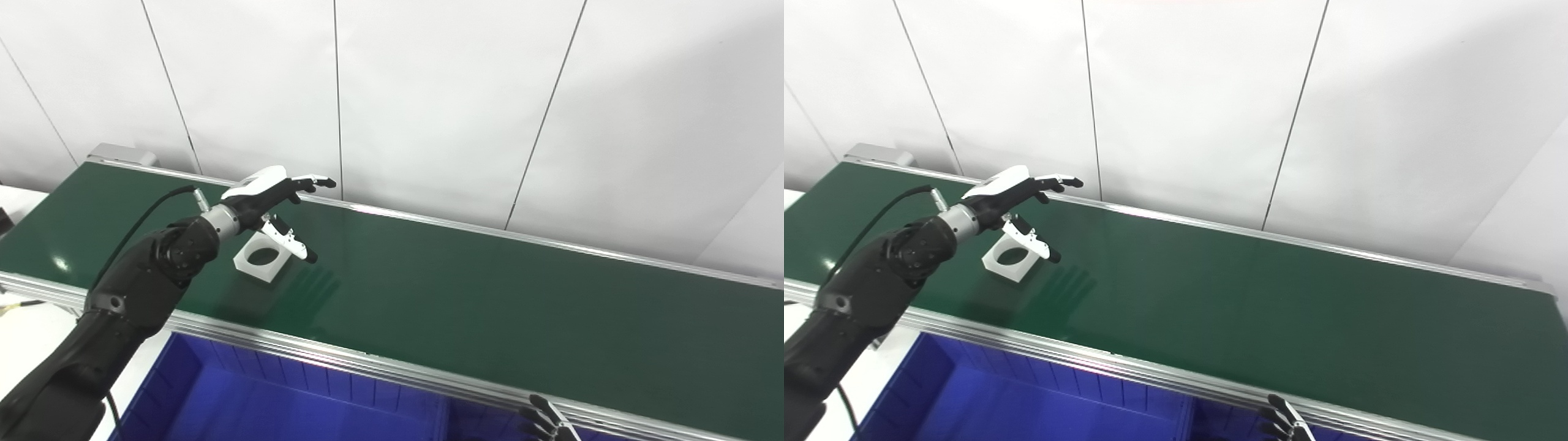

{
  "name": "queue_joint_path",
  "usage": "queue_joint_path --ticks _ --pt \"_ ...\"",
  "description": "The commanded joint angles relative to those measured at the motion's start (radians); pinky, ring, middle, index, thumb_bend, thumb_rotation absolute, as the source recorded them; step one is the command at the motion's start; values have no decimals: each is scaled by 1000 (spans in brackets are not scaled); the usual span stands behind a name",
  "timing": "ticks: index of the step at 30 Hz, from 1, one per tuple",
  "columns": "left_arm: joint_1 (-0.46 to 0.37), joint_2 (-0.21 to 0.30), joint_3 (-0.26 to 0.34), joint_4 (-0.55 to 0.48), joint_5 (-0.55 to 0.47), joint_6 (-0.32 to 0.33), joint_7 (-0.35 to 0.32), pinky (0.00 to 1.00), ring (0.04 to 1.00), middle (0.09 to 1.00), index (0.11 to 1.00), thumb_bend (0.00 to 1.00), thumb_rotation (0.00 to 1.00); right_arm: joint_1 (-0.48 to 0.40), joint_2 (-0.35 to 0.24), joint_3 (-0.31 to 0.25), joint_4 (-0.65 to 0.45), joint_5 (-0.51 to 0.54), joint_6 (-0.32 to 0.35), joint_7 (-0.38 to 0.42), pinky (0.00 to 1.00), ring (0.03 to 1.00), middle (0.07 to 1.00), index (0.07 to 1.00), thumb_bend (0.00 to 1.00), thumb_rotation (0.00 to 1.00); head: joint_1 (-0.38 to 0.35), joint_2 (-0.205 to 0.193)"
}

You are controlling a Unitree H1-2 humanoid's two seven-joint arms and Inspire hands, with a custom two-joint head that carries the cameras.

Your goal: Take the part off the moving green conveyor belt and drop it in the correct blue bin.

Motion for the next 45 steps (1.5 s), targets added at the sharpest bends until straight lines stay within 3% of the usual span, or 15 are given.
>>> queue_joint_path --ticks 1,8,15,28,34,38,39,41,45 --pt "-56 48 2 5 28 -26 35 751 870 916 881 864 184 -6 -5 2 -18 6 -59 -10 676 757 804 870 820 239 -1 0" --pt "-98 77 -71 90 163 -35 71 837 887 930 901 908 202 -5 -7 11 -22 18 -59 -11 667 752 797 868 818 212 -2 1" --pt "-117 82 -118 126 211 -23 59 944 956 949 913 941 177 1 -6 15 -29 29 -58 -10 667 751 795 874 823 219 -1 5" --pt "-126 77 -176 142 268 12 42 963 970 972 937 960 174 9 -8 19 -42 29 -59 -16 663 749 795 877 811 228 -3 20" --pt "-117 55 -186 157 276 8 73 960 968 968 937 970 176 13 -7 17 -47 37 -59 -12 678 751 795 878 813 232 -1 24" --pt "-106 28 -187 177 281 -28 153 888 924 917 893 852 14 17 -8 15 -53 43 -59 -9 684 750 791 880 812 242 0 30" --pt "-106 16 -182 195 272 -43 178 882 919 911 889 842 7 19 -9 14 -55 44 -59 -8 684 750 791 880 812 246 0 30" --pt "-109 -6 -175 238 258 -81 233 781 834 846 842 767 1 23 -10 14 -61 40 -58 -11 691 750 792 883 805 246 -2 35" --pt "-120 -41 -176 293 244 -129 282 749 802 817 812 687 0 30 -12 12 -70 36 -59 -15 687 745 791 884 802 249 -3 43"
